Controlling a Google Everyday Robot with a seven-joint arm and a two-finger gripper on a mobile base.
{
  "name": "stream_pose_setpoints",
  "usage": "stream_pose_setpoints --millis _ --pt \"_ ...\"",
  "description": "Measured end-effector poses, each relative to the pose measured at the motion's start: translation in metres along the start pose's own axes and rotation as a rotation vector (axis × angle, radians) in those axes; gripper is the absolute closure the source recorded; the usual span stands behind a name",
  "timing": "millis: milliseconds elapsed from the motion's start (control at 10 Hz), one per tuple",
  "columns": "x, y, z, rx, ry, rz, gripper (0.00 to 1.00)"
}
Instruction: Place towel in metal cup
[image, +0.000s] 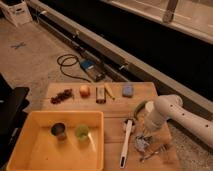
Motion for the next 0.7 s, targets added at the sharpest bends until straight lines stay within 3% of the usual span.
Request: stream_pose_setpoints --millis 300,700 --pt "-0.021 -0.011 -0.04 0.113 0.034 0.004 1.0" --pt "-0.061 -0.041 -0.125 0.265 0.098 -0.029 1.0"
